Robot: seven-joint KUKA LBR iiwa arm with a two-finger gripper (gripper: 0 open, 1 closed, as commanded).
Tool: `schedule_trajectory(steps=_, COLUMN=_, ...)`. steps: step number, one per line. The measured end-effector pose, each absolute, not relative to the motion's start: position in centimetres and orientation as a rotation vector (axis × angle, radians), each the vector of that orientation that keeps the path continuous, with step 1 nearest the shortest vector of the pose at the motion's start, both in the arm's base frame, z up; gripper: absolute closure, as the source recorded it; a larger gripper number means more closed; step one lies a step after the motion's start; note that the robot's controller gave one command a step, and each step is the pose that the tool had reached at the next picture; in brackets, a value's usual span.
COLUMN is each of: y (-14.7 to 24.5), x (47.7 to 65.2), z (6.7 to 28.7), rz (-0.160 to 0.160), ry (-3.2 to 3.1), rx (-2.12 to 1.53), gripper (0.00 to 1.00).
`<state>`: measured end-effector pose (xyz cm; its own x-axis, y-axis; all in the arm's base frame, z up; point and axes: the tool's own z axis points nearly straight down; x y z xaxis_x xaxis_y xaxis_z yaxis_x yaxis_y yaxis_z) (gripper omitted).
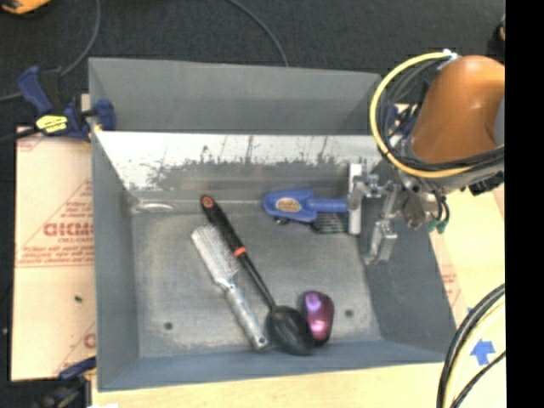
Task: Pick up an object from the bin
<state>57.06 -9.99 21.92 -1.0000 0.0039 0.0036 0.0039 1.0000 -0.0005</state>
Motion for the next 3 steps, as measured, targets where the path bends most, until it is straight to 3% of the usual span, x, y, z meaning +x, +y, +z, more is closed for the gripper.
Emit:
schedule_trajectory(steps=1, y=-9.9, x=57.2, z=22.4, rz=0.003, ry=-3.146, rx=0.001, gripper=0.0)
schedule_trajectory(steps=2, y=-12.7, x=62.6, z=11.8, rz=0.002, ry=-3.133, rx=-0.319, gripper=0.0)
schedule_trajectory(steps=3, y=-11.0, x=63.7, z=16.5, rz=0.0, ry=-3.069, rx=-0.739, gripper=0.0)
